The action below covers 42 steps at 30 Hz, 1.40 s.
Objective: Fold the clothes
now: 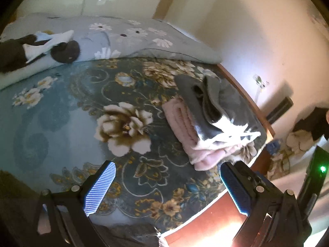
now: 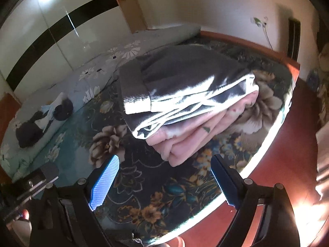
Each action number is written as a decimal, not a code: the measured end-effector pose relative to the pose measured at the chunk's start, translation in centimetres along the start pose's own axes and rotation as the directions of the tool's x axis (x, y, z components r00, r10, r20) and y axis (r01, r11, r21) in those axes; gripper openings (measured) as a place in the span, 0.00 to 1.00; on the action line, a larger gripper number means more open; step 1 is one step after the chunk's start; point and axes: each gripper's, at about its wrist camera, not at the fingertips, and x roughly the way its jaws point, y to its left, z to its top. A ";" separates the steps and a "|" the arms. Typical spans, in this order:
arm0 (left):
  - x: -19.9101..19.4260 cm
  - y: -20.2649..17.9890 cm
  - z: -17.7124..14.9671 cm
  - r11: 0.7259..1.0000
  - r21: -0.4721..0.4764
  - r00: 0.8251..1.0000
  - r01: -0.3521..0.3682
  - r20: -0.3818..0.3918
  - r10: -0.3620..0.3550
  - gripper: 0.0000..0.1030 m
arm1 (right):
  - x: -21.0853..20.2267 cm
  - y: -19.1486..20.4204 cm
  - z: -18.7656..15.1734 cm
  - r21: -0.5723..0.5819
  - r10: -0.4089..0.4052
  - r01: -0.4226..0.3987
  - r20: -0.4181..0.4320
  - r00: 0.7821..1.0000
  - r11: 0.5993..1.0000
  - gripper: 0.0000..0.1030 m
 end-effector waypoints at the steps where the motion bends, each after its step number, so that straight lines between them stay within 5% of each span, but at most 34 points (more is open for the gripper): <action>1: -0.1 0.2 0.1 1.000 -0.012 1.000 -0.001 0.002 0.001 1.00 | 0.1 0.2 0.0 -0.004 0.000 0.000 -0.003 1.000 1.000 0.89; 6: -0.5 1.0 0.4 0.998 -0.070 1.000 -0.004 0.008 0.005 1.00 | -0.1 0.8 -0.4 -0.021 0.011 -0.011 -0.011 1.000 1.000 0.89; 15: -0.6 0.7 -0.1 0.999 -0.032 0.999 0.035 -0.009 -0.036 1.00 | -0.2 1.5 -1.0 -0.054 0.012 -0.013 -0.021 1.000 0.998 0.89; 42: 1.6 0.5 -2.7 0.987 0.072 0.989 -0.142 -0.040 0.145 1.00 | 1.0 1.1 -2.3 -0.091 -0.057 0.053 -0.042 0.997 0.994 0.89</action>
